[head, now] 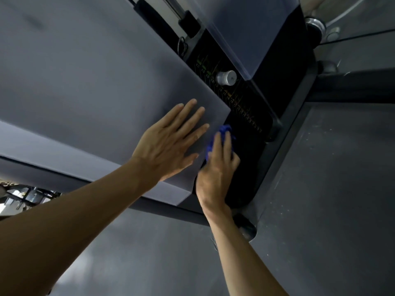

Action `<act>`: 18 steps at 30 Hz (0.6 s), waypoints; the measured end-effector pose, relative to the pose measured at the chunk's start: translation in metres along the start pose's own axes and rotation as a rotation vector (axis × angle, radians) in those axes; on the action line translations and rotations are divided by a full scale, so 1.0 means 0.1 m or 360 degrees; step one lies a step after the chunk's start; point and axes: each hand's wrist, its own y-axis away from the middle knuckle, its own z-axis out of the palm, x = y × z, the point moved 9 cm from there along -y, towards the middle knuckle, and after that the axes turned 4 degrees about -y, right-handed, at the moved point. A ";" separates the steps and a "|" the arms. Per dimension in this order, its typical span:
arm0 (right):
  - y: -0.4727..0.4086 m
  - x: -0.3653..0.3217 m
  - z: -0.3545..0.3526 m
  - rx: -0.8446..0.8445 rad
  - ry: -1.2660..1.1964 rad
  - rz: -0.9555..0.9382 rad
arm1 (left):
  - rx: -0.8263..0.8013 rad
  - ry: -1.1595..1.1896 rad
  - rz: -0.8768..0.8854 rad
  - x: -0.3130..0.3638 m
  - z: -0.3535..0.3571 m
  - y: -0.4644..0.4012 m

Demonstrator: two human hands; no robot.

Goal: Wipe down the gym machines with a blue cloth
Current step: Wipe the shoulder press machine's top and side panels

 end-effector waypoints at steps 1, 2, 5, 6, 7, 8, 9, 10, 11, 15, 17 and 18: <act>-0.06 -0.11 0.05 -0.0035 -0.0026 -0.0138 | -0.0003 0.0009 0.0007 0.00 0.00 0.00; -0.13 -0.12 0.06 -0.0065 -0.0028 -0.0195 | -0.0006 0.0012 0.0008 0.00 0.00 0.00; -0.31 0.52 -0.08 -0.0013 0.0028 0.0167 | 0.0009 0.0035 0.0003 -0.01 0.00 0.00; -0.30 0.79 -0.10 -0.0037 0.0002 0.0425 | 0.0014 0.0034 0.0000 0.00 -0.01 0.00; -0.26 0.93 -0.09 -0.0082 -0.0012 0.0604 | 0.0009 0.0034 -0.0003 0.00 -0.01 0.01; -0.24 0.86 -0.08 -0.0101 -0.0006 0.0642 | -0.0005 0.0040 -0.0002 0.00 -0.01 0.01; -0.24 0.65 -0.09 -0.0048 -0.0015 0.0511 | -0.0010 0.0045 0.0002 0.01 -0.01 0.01; -0.25 0.35 -0.07 0.0016 -0.0038 0.0273 | -0.0004 0.0048 0.0002 0.01 -0.01 0.00; -0.24 0.05 -0.04 0.0035 -0.0059 0.0031 | 0.0010 0.0068 0.0000 0.00 -0.03 0.00; -0.40 -0.20 0.02 -0.0204 -0.0037 -0.0365 | 0.0000 0.0115 -0.0006 -0.01 -0.04 0.00; -0.60 0.22 -0.06 -0.0215 0.0029 -0.0199 | -0.0015 0.0087 -0.0002 0.00 -0.03 0.00; -0.72 0.41 -0.10 -0.0179 0.0007 -0.0073 | -0.0017 0.0070 -0.0001 0.00 -0.03 0.00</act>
